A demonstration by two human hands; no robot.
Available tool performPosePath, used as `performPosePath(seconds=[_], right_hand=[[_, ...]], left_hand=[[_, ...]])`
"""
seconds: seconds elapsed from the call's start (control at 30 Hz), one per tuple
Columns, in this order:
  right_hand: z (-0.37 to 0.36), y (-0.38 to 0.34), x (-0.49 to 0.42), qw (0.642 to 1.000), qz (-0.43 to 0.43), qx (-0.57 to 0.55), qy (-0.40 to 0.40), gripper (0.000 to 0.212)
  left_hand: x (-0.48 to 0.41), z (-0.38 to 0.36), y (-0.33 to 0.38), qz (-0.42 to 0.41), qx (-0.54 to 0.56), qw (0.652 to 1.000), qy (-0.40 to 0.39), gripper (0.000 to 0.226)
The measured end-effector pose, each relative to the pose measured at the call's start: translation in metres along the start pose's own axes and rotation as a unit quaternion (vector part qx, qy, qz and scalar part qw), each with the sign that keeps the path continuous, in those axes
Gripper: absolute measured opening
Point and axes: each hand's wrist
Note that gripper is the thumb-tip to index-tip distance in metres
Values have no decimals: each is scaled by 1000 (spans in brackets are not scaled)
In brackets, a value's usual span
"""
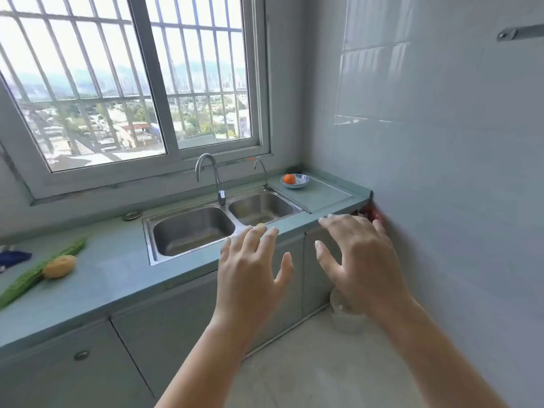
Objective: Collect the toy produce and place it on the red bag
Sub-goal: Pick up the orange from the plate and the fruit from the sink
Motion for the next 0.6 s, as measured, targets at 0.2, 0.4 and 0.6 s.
performPosePath(seconds=[0.2, 0.4, 0.6], right_hand=[[-42, 49, -10, 1000, -24, -5, 5, 43], [-90, 84, -22, 999, -46, -7, -15, 43], [-159, 105, -61, 997, -63, 0, -48, 42]], left_hand=[[-22, -57, -2, 8, 10, 1000, -10, 44], [-43, -113, -22, 11, 15, 999, -26, 44], [-83, -172, -71, 49, 43, 997, -46, 45]])
Point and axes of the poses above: each hand's wrist, its own x-axis away from the middle knuckle, its own z-axis out of the back of the hand, y = z × x, and after that the axes turned 8 degrees about x, right-handed
